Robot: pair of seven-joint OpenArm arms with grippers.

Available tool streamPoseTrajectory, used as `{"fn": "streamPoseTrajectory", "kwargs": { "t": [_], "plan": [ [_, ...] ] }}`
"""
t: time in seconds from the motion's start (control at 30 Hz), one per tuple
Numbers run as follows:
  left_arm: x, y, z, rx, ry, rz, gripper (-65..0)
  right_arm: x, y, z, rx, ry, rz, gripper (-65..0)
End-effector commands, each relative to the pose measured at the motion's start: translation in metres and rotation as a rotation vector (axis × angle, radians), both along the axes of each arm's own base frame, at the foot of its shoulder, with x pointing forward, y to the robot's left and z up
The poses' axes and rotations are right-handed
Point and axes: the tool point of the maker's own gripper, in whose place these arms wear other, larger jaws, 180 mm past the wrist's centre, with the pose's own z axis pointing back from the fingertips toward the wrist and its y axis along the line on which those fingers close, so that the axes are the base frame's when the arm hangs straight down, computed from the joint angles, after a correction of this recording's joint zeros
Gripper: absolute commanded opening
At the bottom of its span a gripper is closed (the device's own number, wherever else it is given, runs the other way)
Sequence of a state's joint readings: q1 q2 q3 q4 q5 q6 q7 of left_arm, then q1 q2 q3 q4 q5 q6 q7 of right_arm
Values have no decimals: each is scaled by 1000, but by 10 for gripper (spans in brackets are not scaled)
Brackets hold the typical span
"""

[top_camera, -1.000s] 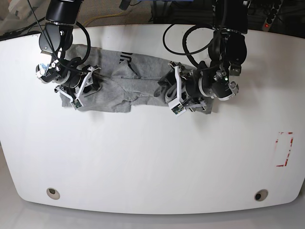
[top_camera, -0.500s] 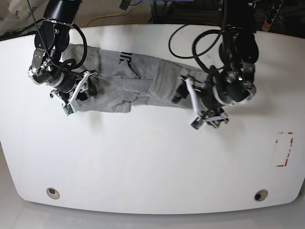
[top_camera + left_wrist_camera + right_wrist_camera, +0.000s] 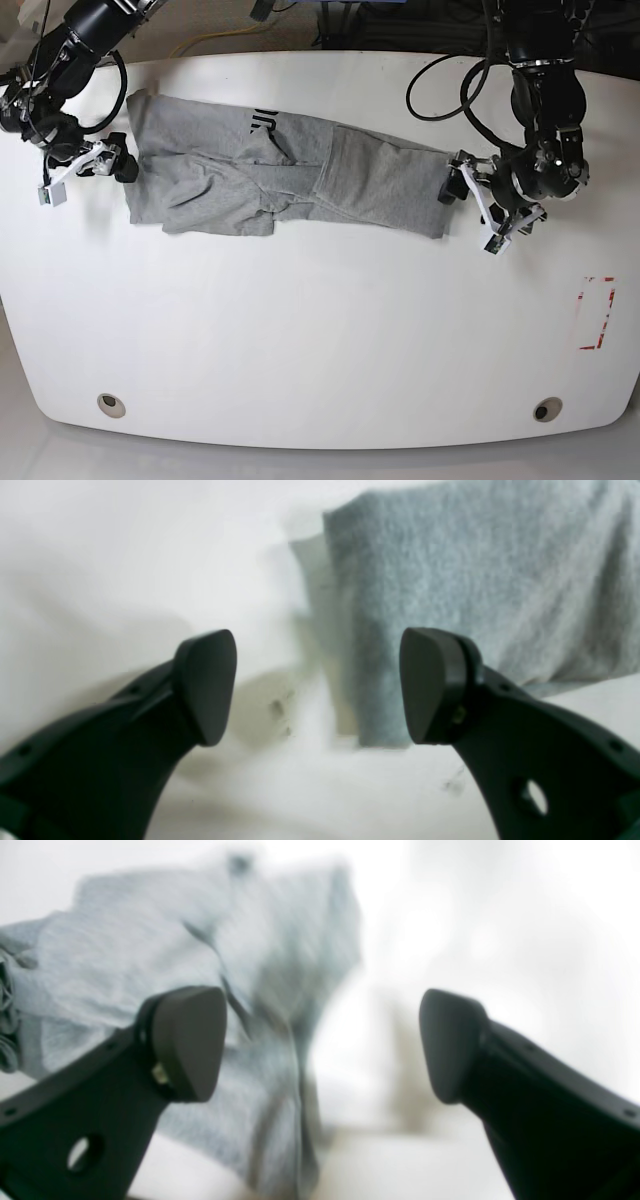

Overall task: Fold the T-shirt properly
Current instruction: 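Open both grippers and reposition them at the strip ends, then fold the strip ends inward with both grippers toward each other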

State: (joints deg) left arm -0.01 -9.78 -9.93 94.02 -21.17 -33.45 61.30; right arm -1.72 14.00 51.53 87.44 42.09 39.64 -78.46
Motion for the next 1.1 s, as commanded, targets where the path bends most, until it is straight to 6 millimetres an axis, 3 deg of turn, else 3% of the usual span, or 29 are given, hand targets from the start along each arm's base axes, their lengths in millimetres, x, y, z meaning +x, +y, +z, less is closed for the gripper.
{"fn": "streamPoseTrajectory", "kwargs": {
  "t": [0.0,0.1,0.27,0.5,0.6,0.83,1.07],
  "plan": [
    [8,-4,-1,-42,-15,3,-174,3,8,8,43,-61,7,-67],
    [3,-4,-16,-67,28,18,-174,-4,24,-4,88,-44,5,-67],
    [-2,-3,-23,-65,52,21,-174,-19,47,-27,116,28,7,-67],
    [-23,1,-32,-49,85,25,-174,-5,98,-32,147,26,132,-78],
    [-37,2,-42,-48,122,27,-174,16,108,-20,163,-59,129,-189],
    [-49,1,-50,-51,151,29,-174,36,110,-4,149,-149,134,-631],
    [-54,-7,-54,-64,181,31,-174,35,94,44,-28,-256,185,-650]
  ]
}}
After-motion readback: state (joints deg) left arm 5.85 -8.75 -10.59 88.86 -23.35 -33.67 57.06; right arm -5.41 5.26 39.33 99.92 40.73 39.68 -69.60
